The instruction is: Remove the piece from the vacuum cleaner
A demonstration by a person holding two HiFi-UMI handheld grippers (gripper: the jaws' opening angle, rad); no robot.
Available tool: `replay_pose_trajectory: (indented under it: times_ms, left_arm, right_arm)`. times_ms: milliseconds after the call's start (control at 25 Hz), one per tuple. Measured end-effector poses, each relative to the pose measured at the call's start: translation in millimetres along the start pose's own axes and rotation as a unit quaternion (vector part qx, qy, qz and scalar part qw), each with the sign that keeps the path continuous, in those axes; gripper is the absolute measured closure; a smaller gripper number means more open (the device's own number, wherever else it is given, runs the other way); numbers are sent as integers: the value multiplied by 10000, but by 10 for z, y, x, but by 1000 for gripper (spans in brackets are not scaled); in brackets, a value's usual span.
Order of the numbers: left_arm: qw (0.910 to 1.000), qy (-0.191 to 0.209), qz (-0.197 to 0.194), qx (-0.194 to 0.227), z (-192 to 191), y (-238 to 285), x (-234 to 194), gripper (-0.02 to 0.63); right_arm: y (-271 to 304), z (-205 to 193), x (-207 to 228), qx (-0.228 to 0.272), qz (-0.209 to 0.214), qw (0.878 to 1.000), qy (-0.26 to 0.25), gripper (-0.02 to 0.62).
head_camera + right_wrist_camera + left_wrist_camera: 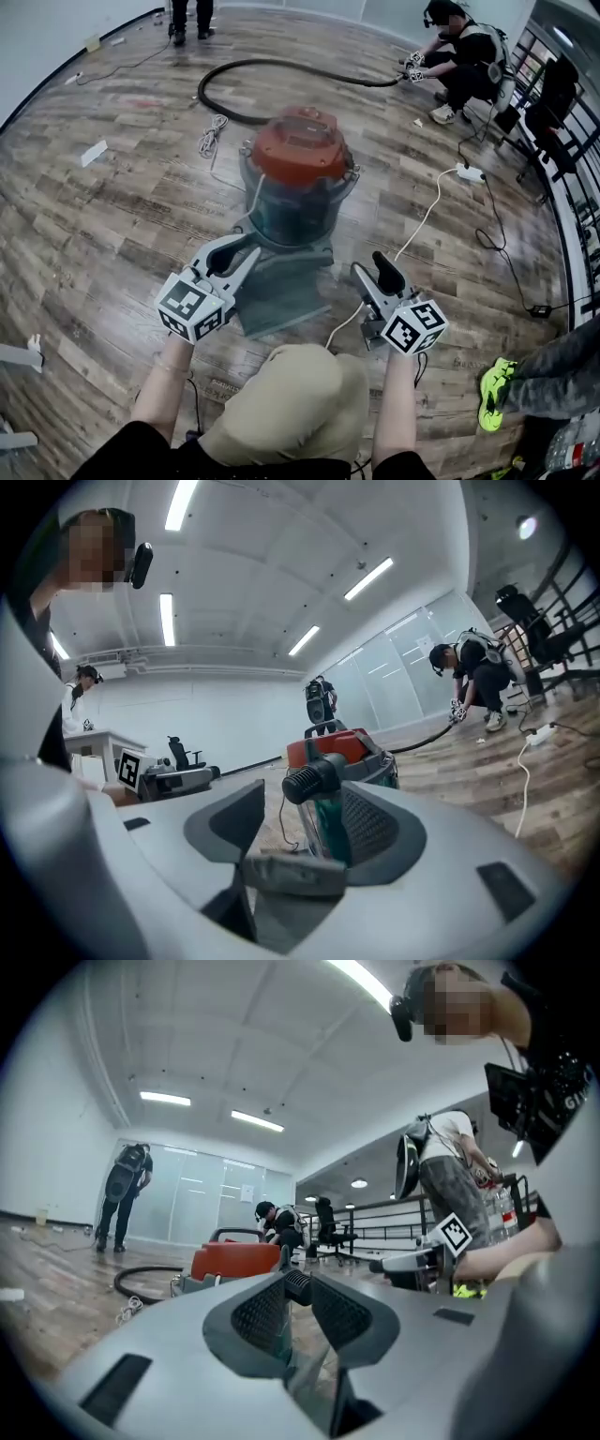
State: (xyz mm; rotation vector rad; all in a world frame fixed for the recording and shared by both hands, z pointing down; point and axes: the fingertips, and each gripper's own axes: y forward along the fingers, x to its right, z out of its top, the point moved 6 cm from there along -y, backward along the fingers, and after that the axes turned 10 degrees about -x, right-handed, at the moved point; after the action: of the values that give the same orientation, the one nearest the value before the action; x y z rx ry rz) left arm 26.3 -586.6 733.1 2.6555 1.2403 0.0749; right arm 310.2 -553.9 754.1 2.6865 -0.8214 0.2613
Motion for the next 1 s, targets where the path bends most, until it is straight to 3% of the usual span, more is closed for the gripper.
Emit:
replay_pose_trajectory:
  times_ms: [120,160,200,480,1000]
  left_arm:
    - [9990,428,-59,-116,55,15,65,531]
    - [9987,489,-86,-132,60,18,83,534]
    - [9984,528,-98,-154,61,22,97,597]
    - [9983,516,-127,-253,-5,71,127,598]
    - [9977,582,-134,-324,-32,83,205,598]
  right_arm:
    - [63,18,-85,-59,55,9993,-378,335]
    - [78,31,-109,-53,41,9987,-496,407]
    - [90,43,-131,-27,36,9984,-571,585]
    - [174,63,-316,-142,322,9931,-1115,586]
    - [115,64,-332,-94,360,9912,-1272,586]
